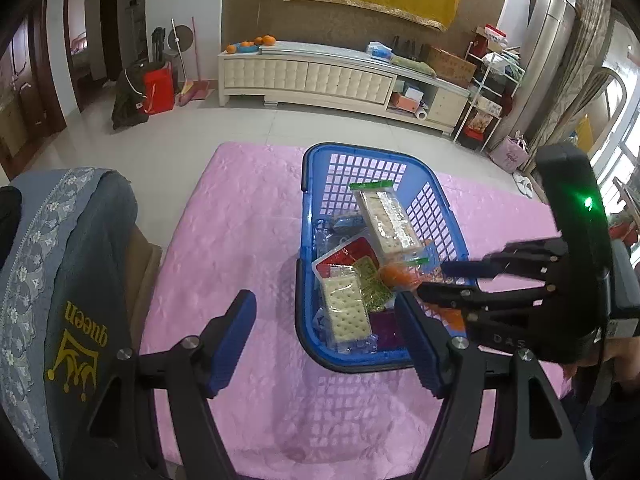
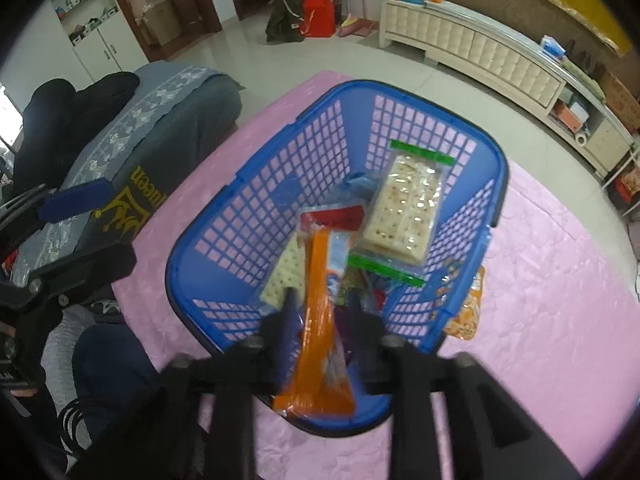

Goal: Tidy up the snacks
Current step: 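Carry the orange stick snack over the basket and open the right tool, then move the open right tool back onto the yellow noodle-snack packet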

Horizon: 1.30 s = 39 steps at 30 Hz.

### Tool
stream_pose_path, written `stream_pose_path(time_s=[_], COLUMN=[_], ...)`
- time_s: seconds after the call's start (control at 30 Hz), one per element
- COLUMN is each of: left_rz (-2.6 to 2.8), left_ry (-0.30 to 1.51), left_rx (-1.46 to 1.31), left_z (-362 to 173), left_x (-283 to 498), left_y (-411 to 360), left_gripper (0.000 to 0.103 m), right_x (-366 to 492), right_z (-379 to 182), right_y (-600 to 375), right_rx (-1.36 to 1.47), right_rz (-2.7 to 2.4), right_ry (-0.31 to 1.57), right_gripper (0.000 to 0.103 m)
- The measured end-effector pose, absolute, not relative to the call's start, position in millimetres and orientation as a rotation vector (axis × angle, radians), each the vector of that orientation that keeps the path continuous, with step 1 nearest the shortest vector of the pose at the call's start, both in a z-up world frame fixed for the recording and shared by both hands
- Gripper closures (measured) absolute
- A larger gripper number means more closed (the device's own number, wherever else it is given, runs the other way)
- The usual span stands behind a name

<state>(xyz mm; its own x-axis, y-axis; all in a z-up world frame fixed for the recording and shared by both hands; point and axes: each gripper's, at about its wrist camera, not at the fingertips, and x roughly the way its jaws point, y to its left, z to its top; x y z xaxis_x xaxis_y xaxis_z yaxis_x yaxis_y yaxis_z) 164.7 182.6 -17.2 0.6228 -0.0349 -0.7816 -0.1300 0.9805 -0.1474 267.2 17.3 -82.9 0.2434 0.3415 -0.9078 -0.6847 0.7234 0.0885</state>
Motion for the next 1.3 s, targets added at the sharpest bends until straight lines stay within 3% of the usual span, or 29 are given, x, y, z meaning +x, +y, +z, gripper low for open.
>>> stream_pose_path(time_s=[0.03, 0.07, 0.27, 0.8, 1.3], left_rz=[0.052, 0.05, 0.038, 0.012, 0.04], left_ry=[0.9, 0.904, 0.923, 1.04, 1.141], left_rx=[-0.192, -0.19, -0.177, -0.122, -0.145], left_z=[-18.1, -19.4, -22.9, -37.6, -82.7], left_x=[163.8, 163.7, 166.3, 229.1, 273.4], left_y=[181.7, 180.5, 171.7, 119.1, 115.9], left_gripper=[0.033, 0.033, 0.033, 0.033, 0.033], right_x=[265.7, 265.1, 265.8, 314.8, 366.3], right_z=[-80.1, -78.8, -65.8, -79.3, -166.7], right_y=[13.5, 12.1, -16.3, -101.4, -97.3], right_rx=[-0.356, -0.353, -0.316, -0.259, -0.225], right_rz=[0.72, 0.715, 0.672, 0.434, 0.484], right_ry=[1.108, 1.104, 1.09, 1.175, 1.354], right_gripper=[0.039, 0.034, 0.029, 0.028, 0.028])
